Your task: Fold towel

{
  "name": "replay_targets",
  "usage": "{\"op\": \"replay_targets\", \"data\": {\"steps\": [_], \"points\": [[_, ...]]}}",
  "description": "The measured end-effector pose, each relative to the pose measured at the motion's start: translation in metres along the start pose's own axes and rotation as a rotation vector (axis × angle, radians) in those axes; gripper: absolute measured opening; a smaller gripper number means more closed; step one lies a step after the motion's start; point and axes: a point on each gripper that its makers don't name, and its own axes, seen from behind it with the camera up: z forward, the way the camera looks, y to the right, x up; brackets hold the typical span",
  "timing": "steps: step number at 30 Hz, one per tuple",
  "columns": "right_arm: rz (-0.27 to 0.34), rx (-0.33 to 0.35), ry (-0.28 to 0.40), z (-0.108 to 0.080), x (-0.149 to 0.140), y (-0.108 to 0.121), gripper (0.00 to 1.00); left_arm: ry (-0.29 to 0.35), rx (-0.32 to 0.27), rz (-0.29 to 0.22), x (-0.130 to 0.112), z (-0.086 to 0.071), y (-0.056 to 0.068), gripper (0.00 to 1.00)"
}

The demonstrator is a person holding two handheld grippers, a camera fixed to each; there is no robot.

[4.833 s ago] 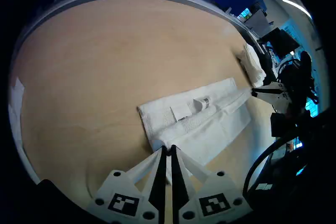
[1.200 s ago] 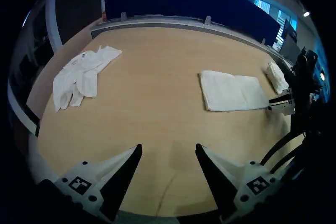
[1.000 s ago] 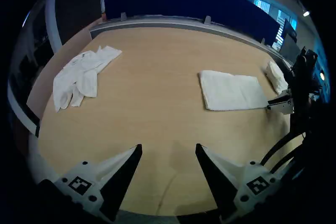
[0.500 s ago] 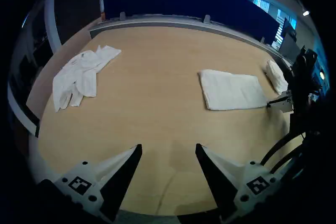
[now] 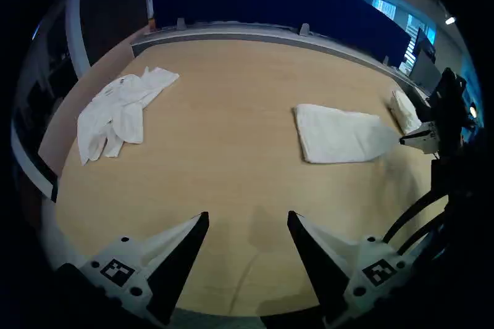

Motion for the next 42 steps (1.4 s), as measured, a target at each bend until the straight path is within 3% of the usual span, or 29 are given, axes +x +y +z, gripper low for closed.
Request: {"op": "replay_targets", "data": {"steps": [11,23,33,38,42], "points": [[-0.094,0.023,0.07,-0.015,0.081,-0.014,0.04,0.011,-0.013,-0.014,0.005,-0.007,-0.001,0.94],[-0.167,0.063,0.072,0.002,0.113,-0.045,0.04,0.016,-0.032,-0.035,0.003,-0.02,-0.002,0.94],[-0.243,0.165,0.077,0.053,0.146,-0.108,0.04,0.032,-0.011,-0.036,0.002,-0.035,-0.014,0.94],[-0.244,0.232,0.043,0.093,0.137,-0.146,0.04,0.044,0.005,-0.044,0.0,-0.042,-0.018,0.94],[-0.209,0.267,-0.005,0.125,0.117,-0.168,0.04,0.045,0.011,-0.053,-0.003,-0.046,-0.019,0.95]]}}
